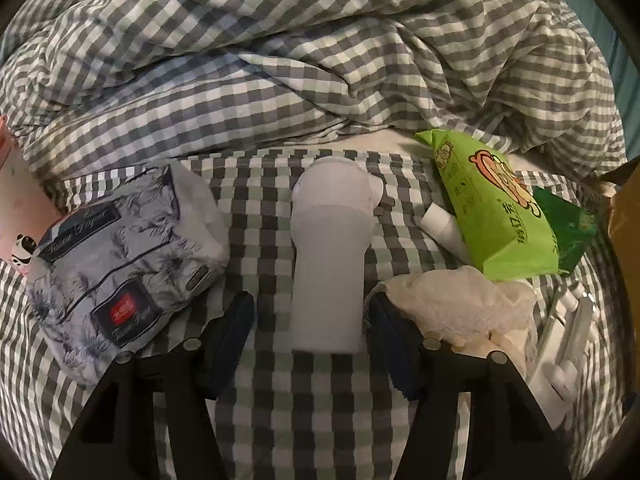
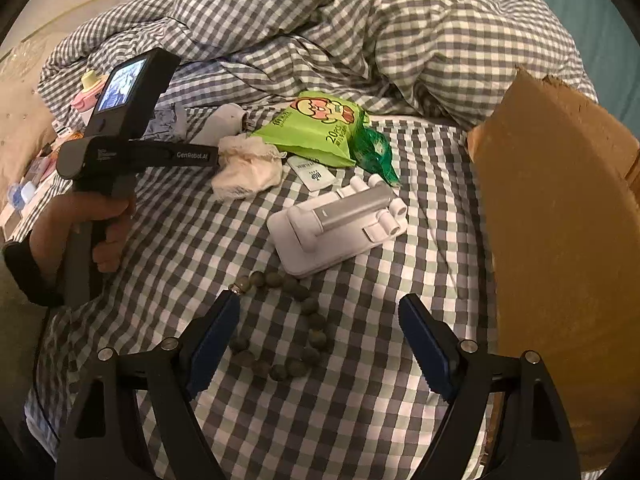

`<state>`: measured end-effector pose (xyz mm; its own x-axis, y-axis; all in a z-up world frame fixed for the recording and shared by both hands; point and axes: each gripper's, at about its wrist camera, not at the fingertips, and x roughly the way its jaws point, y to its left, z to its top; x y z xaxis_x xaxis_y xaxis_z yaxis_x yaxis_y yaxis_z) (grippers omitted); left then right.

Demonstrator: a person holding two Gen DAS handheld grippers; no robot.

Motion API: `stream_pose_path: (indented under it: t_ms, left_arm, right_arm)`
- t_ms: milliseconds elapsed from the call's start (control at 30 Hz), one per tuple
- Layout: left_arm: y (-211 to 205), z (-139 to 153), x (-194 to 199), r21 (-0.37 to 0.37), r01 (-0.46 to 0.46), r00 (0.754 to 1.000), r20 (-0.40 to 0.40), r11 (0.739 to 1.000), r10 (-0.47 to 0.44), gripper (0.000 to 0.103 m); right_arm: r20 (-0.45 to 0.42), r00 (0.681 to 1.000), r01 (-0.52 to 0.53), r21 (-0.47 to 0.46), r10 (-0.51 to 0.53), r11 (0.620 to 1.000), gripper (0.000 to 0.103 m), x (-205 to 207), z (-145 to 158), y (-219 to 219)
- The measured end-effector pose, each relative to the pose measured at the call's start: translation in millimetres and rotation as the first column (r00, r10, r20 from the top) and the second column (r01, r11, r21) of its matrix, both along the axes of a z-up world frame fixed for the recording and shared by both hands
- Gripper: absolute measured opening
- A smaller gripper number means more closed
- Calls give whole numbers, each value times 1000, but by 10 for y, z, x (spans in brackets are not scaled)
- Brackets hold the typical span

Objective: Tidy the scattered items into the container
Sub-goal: 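Grasp the white plastic cup with the left tool while the right tool reaches toward the bead bracelet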

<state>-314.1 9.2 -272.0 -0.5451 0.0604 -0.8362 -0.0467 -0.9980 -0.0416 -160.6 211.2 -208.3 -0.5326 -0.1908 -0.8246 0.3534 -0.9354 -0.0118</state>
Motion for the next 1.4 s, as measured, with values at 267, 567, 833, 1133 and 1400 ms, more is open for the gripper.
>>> stream_pose_path:
  t_ms: [267, 567, 833, 1133, 1400]
  left_arm:
    - [91, -9, -71, -9, -3, 1000, -19, 1000, 3, 32]
    - [-63, 286, 183, 18, -15, 998, -66, 1000, 16, 32]
    - [-259, 733, 555, 23, -39, 990, -138, 999, 42, 32]
    - [-619, 1052, 924, 44, -88, 980, -177, 995, 95, 32]
    - [-836, 1148, 1206, 43, -137, 972, -187, 990, 143, 32]
  right_arm:
    - [14, 1000, 9, -10, -9, 1000, 82, -7, -58, 49]
    - [22, 1000, 10, -16, -10, 1000, 82, 17, -92, 41]
    - [42, 998, -39, -10, 40, 999, 82, 54, -189, -217]
    - [53, 997, -56, 31, 54, 998, 82, -43, -356, -482]
    - [66, 997, -35, 64, 31, 997, 82, -105, -486, -544]
